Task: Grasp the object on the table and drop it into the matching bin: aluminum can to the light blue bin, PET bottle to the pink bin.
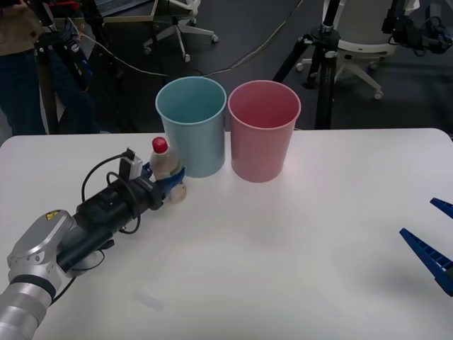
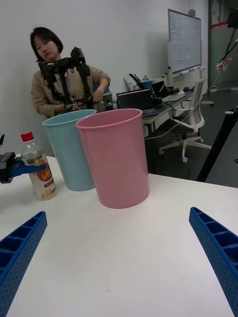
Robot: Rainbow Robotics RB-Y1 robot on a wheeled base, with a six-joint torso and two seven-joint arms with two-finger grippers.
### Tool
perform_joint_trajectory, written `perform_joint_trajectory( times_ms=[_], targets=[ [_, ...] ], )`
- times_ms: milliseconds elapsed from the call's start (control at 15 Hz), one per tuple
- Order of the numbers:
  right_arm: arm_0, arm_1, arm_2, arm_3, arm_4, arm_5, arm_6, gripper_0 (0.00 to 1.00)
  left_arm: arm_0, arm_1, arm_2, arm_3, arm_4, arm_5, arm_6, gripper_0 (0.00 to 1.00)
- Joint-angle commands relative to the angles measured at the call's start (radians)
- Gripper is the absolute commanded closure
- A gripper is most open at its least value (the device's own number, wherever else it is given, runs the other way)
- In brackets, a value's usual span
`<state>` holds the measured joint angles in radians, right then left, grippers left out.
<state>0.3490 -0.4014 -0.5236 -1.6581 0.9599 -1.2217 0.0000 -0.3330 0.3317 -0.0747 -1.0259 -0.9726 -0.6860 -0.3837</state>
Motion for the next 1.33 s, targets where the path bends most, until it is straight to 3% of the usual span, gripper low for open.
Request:
perform_joint_trajectory(
  times_ms=[67,267,533,1133,1333],
  targets=[
    [0.0,0.0,0.0,0.0,0.0,0.0,0.0,0.0,0.002,0.001,0.001,0.0,0.002,-0.012,0.0,0.99],
    [0.0,0.0,0.0,0.0,0.0,0.0,0.0,0.0,0.026,0.009,0.001,-0.025,0.025,-0.041,0.0,0.99],
    [0.0,0.0,0.0,0.0,0.0,0.0,0.0,0.0,0.183,0.069,0.003,-0.247,0.023,-0.015,0.049,0.99],
    [0.0,0.0,0.0,0.0,0.0,0.0,0.0,0.0,0.534,0.219,0.087,-0.766,-0.015,-0.013,0.388,1.0],
    [0.0,0.0,0.0,0.0,0.0,0.0,0.0,0.0,0.604,0.23,0.159,-0.902,-0.095,-0.013,0.516,1.0]
  ],
)
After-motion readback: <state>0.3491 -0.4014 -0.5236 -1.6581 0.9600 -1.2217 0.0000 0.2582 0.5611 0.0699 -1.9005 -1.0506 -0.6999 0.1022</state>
